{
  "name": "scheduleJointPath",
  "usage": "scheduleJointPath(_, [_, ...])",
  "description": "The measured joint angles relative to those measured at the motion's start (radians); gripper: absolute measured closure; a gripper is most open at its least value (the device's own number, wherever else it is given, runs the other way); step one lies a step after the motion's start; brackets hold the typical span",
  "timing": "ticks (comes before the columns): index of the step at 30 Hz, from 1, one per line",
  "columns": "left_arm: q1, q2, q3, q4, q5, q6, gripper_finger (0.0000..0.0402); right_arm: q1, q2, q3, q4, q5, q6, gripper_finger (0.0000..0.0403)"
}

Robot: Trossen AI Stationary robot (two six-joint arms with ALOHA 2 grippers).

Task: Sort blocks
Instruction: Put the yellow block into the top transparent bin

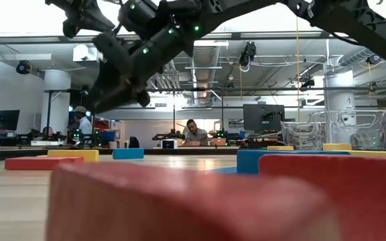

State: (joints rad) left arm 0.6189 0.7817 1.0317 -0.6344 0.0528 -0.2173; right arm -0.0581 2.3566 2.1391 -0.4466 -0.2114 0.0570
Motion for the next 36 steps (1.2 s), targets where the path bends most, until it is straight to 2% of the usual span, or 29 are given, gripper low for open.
scheduleJointPath(7, [0.000, -0.002, 0.000, -0.004, -0.011, 0.017, 0.0342, 0.018, 0.022, -0.016, -0.057, 0.007, -0.060, 0.0232])
scheduleJointPath(14, [0.000, -0.003, 0.000, -0.004, -0.017, 0.018, 0.0342, 0.055, 0.041, -0.021, -0.040, 0.141, -0.148, 0.0219])
scheduleJointPath(16, [0.000, -0.003, 0.000, -0.004, -0.018, 0.018, 0.0342, 0.059, 0.048, -0.021, -0.038, 0.151, -0.146, 0.0215])
scheduleJointPath(30, [0.000, -0.002, -0.001, -0.003, -0.020, 0.023, 0.0342, 0.058, 0.084, -0.054, 0.066, 0.159, -0.133, 0.0216])
scheduleJointPath(36, [0.000, -0.001, -0.001, -0.002, -0.020, 0.023, 0.0342, 0.058, 0.084, -0.087, 0.086, 0.159, -0.129, 0.0230])
